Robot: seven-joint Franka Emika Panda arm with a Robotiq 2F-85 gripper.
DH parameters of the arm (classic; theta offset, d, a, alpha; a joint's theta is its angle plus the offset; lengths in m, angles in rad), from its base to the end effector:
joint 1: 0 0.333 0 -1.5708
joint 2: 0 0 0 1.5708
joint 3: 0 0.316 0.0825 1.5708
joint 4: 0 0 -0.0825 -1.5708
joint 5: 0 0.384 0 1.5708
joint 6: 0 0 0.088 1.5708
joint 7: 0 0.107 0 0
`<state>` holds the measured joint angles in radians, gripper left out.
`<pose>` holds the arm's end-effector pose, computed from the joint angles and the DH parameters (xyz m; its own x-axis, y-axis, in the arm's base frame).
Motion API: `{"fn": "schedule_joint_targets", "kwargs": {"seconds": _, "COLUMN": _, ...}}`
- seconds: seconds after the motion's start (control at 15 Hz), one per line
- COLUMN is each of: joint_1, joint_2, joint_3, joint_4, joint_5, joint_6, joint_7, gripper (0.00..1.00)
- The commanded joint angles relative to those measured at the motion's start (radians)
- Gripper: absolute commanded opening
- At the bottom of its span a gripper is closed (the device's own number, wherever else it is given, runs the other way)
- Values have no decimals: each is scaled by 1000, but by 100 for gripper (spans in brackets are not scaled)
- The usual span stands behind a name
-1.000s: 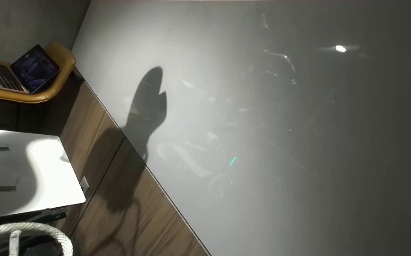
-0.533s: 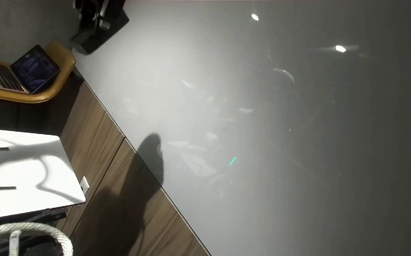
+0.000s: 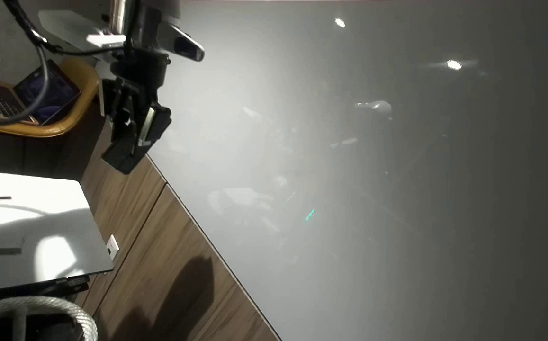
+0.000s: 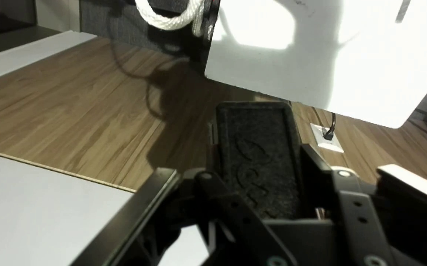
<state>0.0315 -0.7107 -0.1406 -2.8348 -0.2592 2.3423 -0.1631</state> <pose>0.3344 -0.0361 0.4074 0.9514 0.2469 0.1839 0.2188 -0.9625 0.1601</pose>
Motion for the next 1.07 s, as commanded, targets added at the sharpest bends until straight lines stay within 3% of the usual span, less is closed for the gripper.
{"fn": "schedule_joint_targets", "kwargs": {"seconds": 0.0, "joint_1": 4, "joint_2": 179, "joint_3": 52, "joint_4": 67, "joint_5": 45, "joint_6": 76, "joint_7": 11, "gripper": 29}}
{"fn": "schedule_joint_targets", "kwargs": {"seconds": 0.47, "joint_1": -6, "joint_2": 340, "joint_3": 166, "joint_4": 171, "joint_5": 115, "joint_6": -47, "joint_7": 172, "gripper": 29}}
{"fn": "schedule_joint_targets", "kwargs": {"seconds": 0.73, "joint_1": 4, "joint_2": 396, "joint_3": 165, "joint_4": 145, "joint_5": 174, "joint_6": -60, "joint_7": 202, "gripper": 29}}
{"fn": "schedule_joint_targets", "kwargs": {"seconds": 1.0, "joint_1": 12, "joint_2": 515, "joint_3": 159, "joint_4": 117, "joint_5": 241, "joint_6": 17, "joint_7": 185, "gripper": 29}}
